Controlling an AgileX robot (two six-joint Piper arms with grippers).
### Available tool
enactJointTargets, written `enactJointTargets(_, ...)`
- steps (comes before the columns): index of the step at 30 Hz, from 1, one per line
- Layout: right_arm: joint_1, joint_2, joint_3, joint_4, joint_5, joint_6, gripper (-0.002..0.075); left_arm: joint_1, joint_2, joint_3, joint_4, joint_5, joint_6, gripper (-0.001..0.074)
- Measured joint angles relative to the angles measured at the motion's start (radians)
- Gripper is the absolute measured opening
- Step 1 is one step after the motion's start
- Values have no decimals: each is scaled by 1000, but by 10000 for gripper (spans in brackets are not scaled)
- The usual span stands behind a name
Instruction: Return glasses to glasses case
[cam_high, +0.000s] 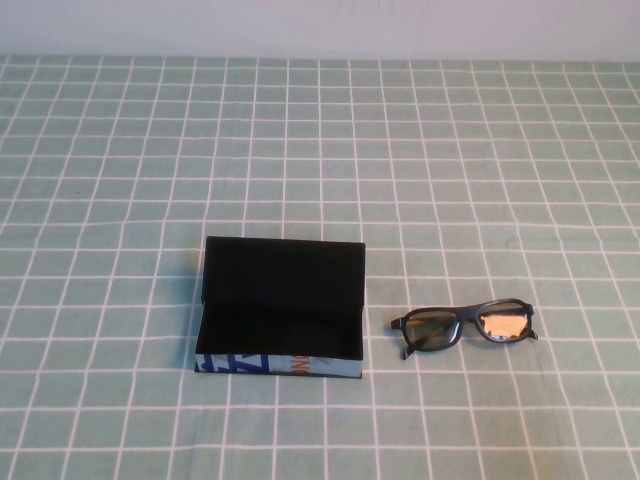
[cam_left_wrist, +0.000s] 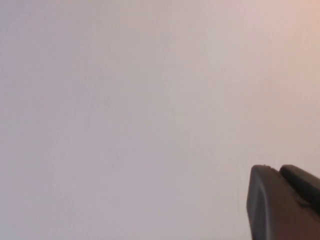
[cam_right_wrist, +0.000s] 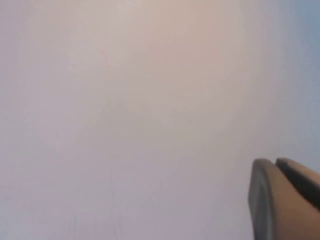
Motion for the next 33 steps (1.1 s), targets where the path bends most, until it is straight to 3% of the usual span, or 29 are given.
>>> enactJointTargets(6,0,0,0,0,-175,0,-13,0,0,0,6,-282,0,0)
enactJointTargets(15,0,0,0,-2,-258,2,-13,0,0,0,-11,-341,18,0)
enactJointTargets(23,0,0,-69,-2,-471,59,-13,0,0,-41,-216,-482,18,0)
enactJointTargets(27,0,0,-254,-4,-385,154,-13,0,-1,-188,-370,-439,43,0)
enactJointTargets(33,0,26,-602,-5,33,230,-13,0,106,-433,-425,-394,95,0)
